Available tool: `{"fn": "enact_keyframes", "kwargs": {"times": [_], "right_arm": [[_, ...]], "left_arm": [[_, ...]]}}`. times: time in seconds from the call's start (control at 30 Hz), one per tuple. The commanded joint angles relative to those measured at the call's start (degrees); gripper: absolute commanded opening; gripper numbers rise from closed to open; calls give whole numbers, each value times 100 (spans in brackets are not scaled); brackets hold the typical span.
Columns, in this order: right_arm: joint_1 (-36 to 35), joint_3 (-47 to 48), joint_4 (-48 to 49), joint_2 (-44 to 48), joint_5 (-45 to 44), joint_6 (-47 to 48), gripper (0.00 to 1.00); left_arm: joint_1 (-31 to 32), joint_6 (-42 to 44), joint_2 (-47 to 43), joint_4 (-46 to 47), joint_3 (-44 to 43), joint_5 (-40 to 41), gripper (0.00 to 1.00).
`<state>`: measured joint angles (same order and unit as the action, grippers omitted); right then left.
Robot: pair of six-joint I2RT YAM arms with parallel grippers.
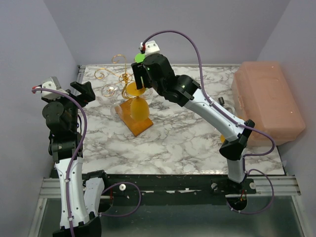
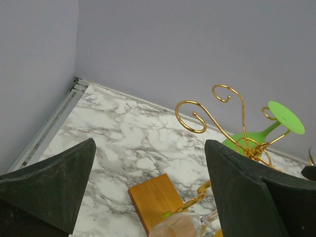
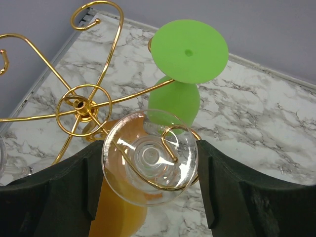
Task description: Take the wine glass off the wine glass rack
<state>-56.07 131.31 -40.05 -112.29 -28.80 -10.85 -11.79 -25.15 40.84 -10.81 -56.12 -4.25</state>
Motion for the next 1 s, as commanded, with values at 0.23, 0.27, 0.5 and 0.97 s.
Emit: {"fn": "enact_keyframes", "kwargs": {"times": [0.23,0.27,0.5,0.97], "right_arm": [[-89,422,650,-284,-299,396,70],[-89,416,685,-292,-353,429,70],[-88,378,936,-352,-649,642,71],[-90,258,1221,-290,-1253,1024,71]], "left_arm": [[-44,-52,22,94,49,-146,94],[-42,-52,21,88,48,-146,94],[-36,-61,3,89,48,-164,94],[-40,-78,11,105,55,-199,94]]}}
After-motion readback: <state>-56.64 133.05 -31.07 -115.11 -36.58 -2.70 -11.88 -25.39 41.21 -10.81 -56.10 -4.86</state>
